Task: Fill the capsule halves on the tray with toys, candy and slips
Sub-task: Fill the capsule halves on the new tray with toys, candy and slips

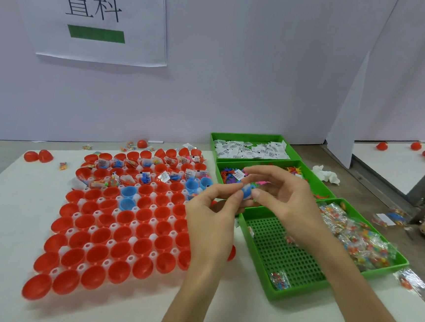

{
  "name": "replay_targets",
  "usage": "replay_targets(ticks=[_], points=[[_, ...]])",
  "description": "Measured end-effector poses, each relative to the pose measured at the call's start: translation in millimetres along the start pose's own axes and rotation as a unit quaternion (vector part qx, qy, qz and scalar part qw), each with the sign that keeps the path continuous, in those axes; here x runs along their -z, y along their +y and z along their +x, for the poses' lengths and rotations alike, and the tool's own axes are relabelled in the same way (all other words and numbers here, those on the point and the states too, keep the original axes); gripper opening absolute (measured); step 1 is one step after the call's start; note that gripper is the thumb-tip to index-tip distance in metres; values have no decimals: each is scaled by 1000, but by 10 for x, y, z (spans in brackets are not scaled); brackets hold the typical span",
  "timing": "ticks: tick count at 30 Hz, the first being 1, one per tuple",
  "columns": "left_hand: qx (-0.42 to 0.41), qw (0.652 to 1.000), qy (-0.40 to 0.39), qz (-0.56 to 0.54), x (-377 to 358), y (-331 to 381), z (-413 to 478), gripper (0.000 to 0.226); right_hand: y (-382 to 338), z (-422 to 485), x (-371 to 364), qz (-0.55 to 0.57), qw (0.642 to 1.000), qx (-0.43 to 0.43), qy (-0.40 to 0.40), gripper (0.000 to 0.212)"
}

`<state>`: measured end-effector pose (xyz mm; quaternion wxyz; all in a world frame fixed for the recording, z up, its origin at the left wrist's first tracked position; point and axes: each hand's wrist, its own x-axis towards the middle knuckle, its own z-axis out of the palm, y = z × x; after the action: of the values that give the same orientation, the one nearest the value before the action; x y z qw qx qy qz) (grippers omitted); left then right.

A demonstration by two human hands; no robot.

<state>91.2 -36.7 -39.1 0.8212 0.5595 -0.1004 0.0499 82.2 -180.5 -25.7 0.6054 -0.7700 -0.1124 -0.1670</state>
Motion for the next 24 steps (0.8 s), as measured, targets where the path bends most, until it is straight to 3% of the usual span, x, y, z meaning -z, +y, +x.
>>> replay_targets(ticks=[3, 9, 15, 21, 24], points=[[-14, 1000, 10, 10, -30, 13, -34, 14, -49, -11, 28, 46, 998, -22, -40, 26], [-60, 997, 3, 43, -49, 41, -68, 21, -58, -11, 22, 118, 990, -69, -38, 27], [-86, 995, 5, 57, -67, 3, -80, 20, -73, -19, 36, 66, 997, -30, -26, 16], [-84, 987, 34, 131, -103, -4, -151, 22, -79, 3, 102, 29, 998, 5, 49, 16], [-177, 952, -39, 246, -120, 32, -200, 14, -207, 47, 197, 90, 992, 3, 93, 34]])
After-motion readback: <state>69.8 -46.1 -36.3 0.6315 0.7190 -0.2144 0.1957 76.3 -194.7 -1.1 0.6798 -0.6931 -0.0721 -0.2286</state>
